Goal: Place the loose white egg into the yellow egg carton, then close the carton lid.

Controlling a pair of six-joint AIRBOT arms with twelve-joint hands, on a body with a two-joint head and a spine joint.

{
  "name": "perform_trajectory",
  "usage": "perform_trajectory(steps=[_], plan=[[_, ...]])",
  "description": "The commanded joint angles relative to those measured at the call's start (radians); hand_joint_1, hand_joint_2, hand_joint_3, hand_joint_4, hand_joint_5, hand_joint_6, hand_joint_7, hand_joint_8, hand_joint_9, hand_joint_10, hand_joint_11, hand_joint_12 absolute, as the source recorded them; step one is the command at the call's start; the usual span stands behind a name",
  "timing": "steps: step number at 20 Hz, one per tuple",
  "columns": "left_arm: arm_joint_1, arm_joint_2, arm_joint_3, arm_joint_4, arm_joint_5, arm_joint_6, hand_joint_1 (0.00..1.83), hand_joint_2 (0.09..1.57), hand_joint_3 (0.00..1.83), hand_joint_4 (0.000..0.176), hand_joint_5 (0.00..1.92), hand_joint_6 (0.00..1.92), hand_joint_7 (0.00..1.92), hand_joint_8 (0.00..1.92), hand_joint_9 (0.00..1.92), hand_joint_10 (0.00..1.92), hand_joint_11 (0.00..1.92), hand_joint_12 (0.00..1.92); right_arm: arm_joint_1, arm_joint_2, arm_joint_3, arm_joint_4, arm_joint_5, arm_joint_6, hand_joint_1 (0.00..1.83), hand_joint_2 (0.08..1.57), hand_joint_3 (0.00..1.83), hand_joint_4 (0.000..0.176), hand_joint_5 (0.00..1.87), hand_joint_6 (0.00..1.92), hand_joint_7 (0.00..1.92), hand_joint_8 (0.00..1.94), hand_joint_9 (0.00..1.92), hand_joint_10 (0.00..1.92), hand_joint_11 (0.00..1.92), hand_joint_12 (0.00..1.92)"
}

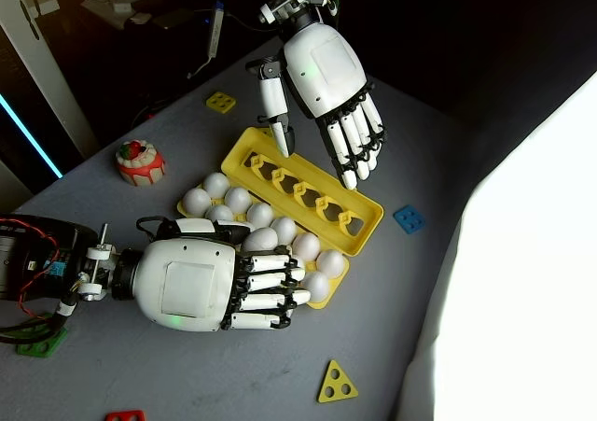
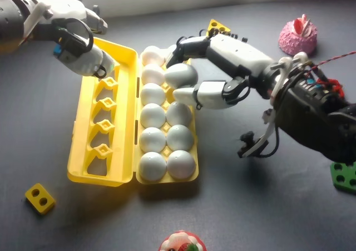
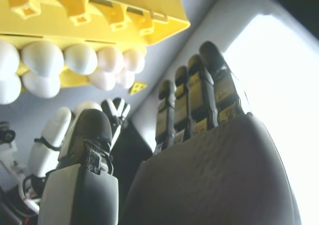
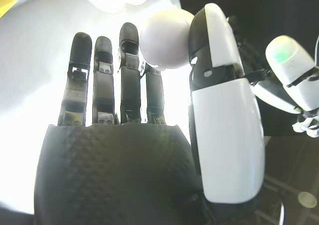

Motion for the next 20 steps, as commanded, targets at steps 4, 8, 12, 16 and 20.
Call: perform_trajectory(steps=[4, 8, 12, 16, 20], plan=[[-0.021, 0.011, 0.009, 0.055, 0.025, 0.003, 0.37, 1.34, 0.0, 0.022, 0.16, 0.0, 0.19, 0.0, 0.18, 0.0, 0.0, 0.72, 0.002, -0.011, 0.021, -0.021, 0.126, 0.009, 1.1, 1.19, 0.0, 0.0, 0.85, 1.21, 0.54, 0.01, 0.23, 0.17, 0.0, 0.96], [-0.027, 0.014, 0.009, 0.059, 0.025, 0.003, 0.36, 1.34, 0.0, 0.034, 0.16, 0.0, 0.19, 0.0, 0.2, 0.0, 0.0, 0.73, 0.001, -0.024, 0.027, -0.021, 0.133, 0.009, 1.12, 1.18, 0.0, 0.0, 0.86, 1.19, 0.53, 0.0, 0.21, 0.17, 0.0, 0.97], [-0.032, 0.014, 0.003, 0.059, 0.025, 0.003, 0.39, 1.33, 0.0, 0.032, 0.17, 0.0, 0.17, 0.0, 0.17, 0.0, 0.0, 0.75, -0.005, -0.031, 0.031, -0.021, 0.137, 0.008, 1.09, 1.19, 0.0, 0.0, 0.85, 1.21, 0.51, 0.0, 0.2, 0.18, 0.0, 0.99], [-0.034, 0.014, -0.001, 0.059, 0.025, 0.003, 0.39, 1.33, 0.0, 0.035, 0.18, 0.0, 0.18, 0.0, 0.18, 0.0, 0.0, 0.75, -0.009, -0.038, 0.047, -0.021, 0.143, 0.007, 1.01, 1.24, 0.0, 0.0, 0.74, 1.36, 0.46, 0.0, 0.17, 0.22, 0.0, 0.97], [-0.036, 0.014, -0.001, 0.059, 0.025, 0.003, 0.38, 1.33, 0.0, 0.031, 0.17, 0.0, 0.19, 0.0, 0.19, 0.0, 0.0, 0.75, -0.014, -0.047, 0.066, -0.021, 0.144, 0.007, 0.58, 1.11, 0.0, 0.0, 0.15, 0.46, 0.21, 0.0, 0.08, 0.22, 0.0, 0.64]])
